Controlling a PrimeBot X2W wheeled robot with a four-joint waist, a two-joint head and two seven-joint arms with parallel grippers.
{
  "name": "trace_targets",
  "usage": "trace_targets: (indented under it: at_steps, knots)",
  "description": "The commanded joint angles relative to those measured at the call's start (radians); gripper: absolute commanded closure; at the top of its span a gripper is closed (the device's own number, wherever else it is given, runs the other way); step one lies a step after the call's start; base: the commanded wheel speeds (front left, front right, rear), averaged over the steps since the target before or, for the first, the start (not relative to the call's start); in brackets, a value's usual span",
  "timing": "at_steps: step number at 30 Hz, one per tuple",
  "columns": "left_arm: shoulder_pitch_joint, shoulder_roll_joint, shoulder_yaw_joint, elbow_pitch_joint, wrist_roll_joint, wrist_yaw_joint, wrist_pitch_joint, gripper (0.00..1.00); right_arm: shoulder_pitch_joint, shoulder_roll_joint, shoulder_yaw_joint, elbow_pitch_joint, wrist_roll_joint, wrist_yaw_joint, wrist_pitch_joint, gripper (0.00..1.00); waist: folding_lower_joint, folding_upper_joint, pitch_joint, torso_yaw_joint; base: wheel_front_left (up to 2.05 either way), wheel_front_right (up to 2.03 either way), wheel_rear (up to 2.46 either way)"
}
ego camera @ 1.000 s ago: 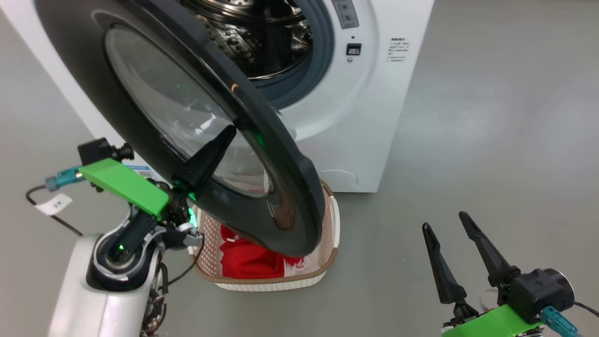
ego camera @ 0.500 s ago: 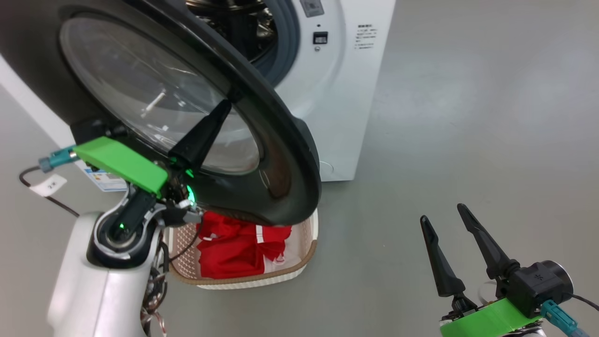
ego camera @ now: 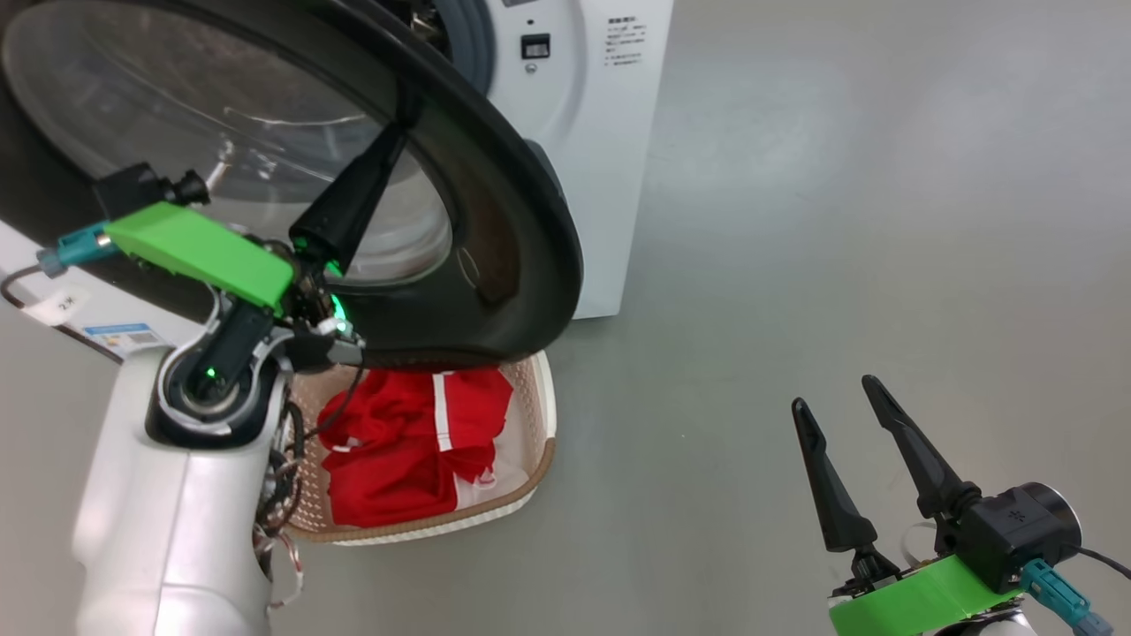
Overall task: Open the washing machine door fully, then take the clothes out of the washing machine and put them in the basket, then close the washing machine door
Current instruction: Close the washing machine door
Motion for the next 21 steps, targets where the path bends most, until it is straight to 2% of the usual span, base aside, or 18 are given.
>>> trace_targets:
  at_steps: [1, 21]
  knots:
    - [-0.044, 0.023, 0.035, -0.008, 0.008, -0.013, -0.005, 1.00, -0.039, -0.012, 0.027, -0.022, -0.003, 0.006, -0.012, 0.00, 0.0000, -0.0001, 0.008, -0.014, 0.00, 0.00, 0.00]
    - [-0.172, 0.031, 0.055, 0.112, 0.011, -0.066, -0.031, 1.00, -0.059, -0.012, 0.037, -0.021, 0.000, 0.006, -0.019, 0.00, 0.0000, -0.0001, 0.051, -0.076, 0.00, 0.00, 0.00]
